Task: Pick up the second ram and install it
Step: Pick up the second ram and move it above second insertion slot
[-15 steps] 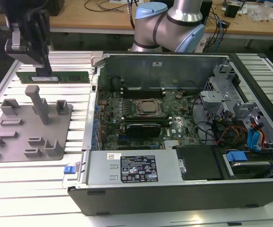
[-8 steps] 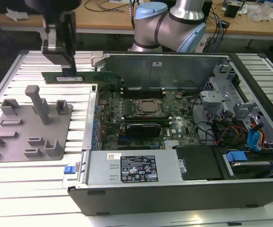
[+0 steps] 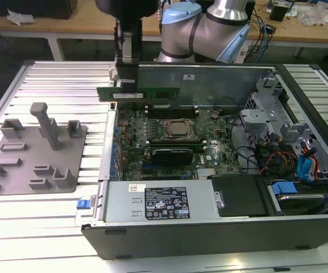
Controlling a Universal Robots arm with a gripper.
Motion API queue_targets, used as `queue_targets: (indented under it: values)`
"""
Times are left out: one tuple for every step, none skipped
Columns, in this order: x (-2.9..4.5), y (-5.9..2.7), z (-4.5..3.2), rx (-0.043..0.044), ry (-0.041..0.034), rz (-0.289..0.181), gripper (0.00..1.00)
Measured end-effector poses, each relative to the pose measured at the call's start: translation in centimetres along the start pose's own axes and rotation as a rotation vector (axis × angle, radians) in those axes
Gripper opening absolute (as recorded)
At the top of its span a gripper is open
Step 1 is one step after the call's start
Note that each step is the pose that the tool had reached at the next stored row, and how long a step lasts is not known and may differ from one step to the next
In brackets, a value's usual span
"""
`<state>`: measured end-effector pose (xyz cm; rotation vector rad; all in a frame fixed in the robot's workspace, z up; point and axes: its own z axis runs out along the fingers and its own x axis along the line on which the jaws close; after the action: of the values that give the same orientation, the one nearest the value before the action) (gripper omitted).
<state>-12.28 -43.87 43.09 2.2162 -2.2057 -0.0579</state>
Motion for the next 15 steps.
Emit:
queue_targets:
  values:
    - [0.01, -0.90, 0.01, 0.0001, 0.0000, 0.000, 0.09]
    - [0.01, -1.92, 0.02, 0.0001, 0.0000, 0.000, 0.09]
    - [0.01, -2.65, 0.01, 0.0000, 0.0001, 0.000, 0.09]
    - [0.01, -3.23, 0.02, 0.0000, 0.0000, 0.000, 0.09]
    - [0.01, -3.58, 0.02, 0.0001, 0.0000, 0.000, 0.09]
    - [-0.01, -4.11, 0.03, 0.0001, 0.0001, 0.000, 0.09]
    - [-0.09, -4.72, 0.05, 0.0000, -0.0001, 0.000, 0.09]
    - [-0.13, -4.84, 0.06, 0.0000, 0.0001, 0.000, 0.09]
    - [-0.13, -4.84, 0.06, 0.0000, 0.0000, 0.000, 0.09]
    - [-0.13, -4.84, 0.06, 0.0000, 0.0000, 0.000, 0.09]
    - [-0.31, -4.86, 0.11, 0.0001, -0.0001, 0.000, 0.09]
    - [-0.58, -4.85, 0.17, 0.0001, 0.0000, 0.000, 0.09]
    - [-0.86, -4.86, 0.24, 0.0001, -0.0001, 0.000, 0.09]
    - [-1.11, -4.86, 0.35, 0.0001, -0.0001, 0.000, 0.09]
    - [-1.35, -4.87, 0.74, 0.0001, -0.0004, 0.000, 0.09]
